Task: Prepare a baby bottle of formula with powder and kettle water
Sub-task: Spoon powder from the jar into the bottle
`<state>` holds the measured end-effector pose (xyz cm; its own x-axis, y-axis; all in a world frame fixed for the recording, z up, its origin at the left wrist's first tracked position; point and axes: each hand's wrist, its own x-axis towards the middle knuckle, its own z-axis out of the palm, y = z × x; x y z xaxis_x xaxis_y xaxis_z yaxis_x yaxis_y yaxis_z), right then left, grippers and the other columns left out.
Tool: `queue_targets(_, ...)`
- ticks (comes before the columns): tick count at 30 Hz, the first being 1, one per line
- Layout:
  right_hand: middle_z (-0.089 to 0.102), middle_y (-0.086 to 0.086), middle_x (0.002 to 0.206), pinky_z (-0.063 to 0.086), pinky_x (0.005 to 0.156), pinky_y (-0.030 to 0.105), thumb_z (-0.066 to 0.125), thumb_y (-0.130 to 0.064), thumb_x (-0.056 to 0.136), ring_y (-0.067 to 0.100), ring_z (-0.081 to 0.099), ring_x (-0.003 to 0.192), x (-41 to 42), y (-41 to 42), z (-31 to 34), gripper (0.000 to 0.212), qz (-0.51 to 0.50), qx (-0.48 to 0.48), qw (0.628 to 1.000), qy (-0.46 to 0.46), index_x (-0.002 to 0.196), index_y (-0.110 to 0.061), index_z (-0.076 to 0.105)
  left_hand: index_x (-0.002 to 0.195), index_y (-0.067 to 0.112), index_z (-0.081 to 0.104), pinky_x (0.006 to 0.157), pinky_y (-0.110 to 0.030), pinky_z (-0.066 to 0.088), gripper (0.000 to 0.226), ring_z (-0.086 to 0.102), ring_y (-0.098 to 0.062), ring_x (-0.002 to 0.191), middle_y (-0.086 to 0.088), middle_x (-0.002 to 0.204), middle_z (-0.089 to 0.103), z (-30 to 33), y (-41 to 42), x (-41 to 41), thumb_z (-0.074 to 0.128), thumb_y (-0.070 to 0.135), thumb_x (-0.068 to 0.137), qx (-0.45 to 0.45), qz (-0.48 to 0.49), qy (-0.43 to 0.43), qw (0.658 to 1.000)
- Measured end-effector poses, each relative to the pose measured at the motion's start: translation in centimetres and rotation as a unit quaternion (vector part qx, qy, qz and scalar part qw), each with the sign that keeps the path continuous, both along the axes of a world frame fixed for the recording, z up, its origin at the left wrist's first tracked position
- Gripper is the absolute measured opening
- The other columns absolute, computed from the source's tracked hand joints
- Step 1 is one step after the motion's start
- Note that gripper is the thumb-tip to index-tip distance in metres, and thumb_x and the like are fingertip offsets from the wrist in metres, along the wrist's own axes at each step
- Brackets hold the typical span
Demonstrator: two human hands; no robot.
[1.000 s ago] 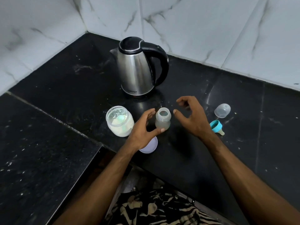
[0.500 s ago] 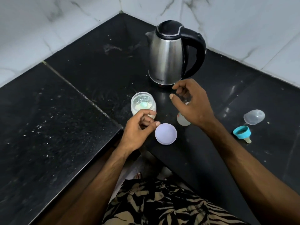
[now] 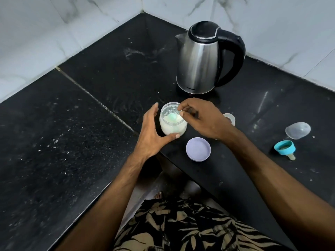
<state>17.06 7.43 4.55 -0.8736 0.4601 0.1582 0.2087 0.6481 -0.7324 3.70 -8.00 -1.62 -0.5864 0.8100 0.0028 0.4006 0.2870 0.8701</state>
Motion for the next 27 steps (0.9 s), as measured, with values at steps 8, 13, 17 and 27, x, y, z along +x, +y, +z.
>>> queue_targets(8, 0.058, -0.002, 0.090, 0.049, 0.080, 0.044, 0.039, -0.029, 0.098, 0.023, 0.057, 0.085, -1.7, -1.2, 1.7, 0.019, 0.086, 0.127, 0.961, -0.231, 0.090, -0.022, 0.054, 0.141, 0.017, 0.045, 0.100, -0.017, 0.042, 0.090, 0.053, 0.000, 0.123, 0.010, 0.135, 0.056, 0.2, 1.7, -0.6, 0.093, 0.022, 0.066, 0.058, -0.066, -0.011, 0.996)
queue_targets(13, 0.062, 0.002, 0.085, 0.045, 0.072, 0.036, 0.037, -0.026, 0.099, 0.025, 0.059, 0.078, -3.1, -2.5, 2.4, 0.018, 0.099, 0.163, 0.898, -0.396, 0.088, -0.017, 0.048, 0.147, 0.016, 0.039, 0.109, -0.037, 0.043, 0.098, 0.049, -0.012, 0.133, 0.003, 0.145, 0.050, -0.8, 0.9, 0.0, 0.093, 0.029, 0.066, 0.070, -0.069, 0.002, 0.995)
queue_targets(17, 0.064, 0.002, 0.082, 0.043, 0.061, 0.023, 0.042, -0.011, 0.100, 0.016, 0.062, 0.060, -3.7, -3.1, 3.0, 0.015, 0.153, 0.128, 0.860, -0.470, 0.104, -0.009, 0.057, 0.148, 0.018, 0.038, 0.110, -0.042, 0.042, 0.096, 0.046, -0.012, 0.136, 0.005, 0.148, 0.047, -0.9, 0.3, 0.8, 0.091, 0.032, 0.069, 0.072, -0.058, 0.007, 0.996)
queue_targets(27, 0.072, 0.011, 0.088, 0.051, 0.062, 0.028, 0.035, -0.018, 0.100, 0.024, 0.072, 0.071, -3.1, -3.9, 1.8, 0.029, 0.066, 0.041, 0.900, -0.429, 0.103, -0.010, 0.063, 0.150, 0.023, 0.035, 0.113, -0.043, 0.040, 0.097, 0.041, -0.009, 0.140, 0.010, 0.152, 0.042, -1.2, 0.2, 1.5, 0.090, 0.035, 0.071, 0.074, -0.051, -0.005, 0.996)
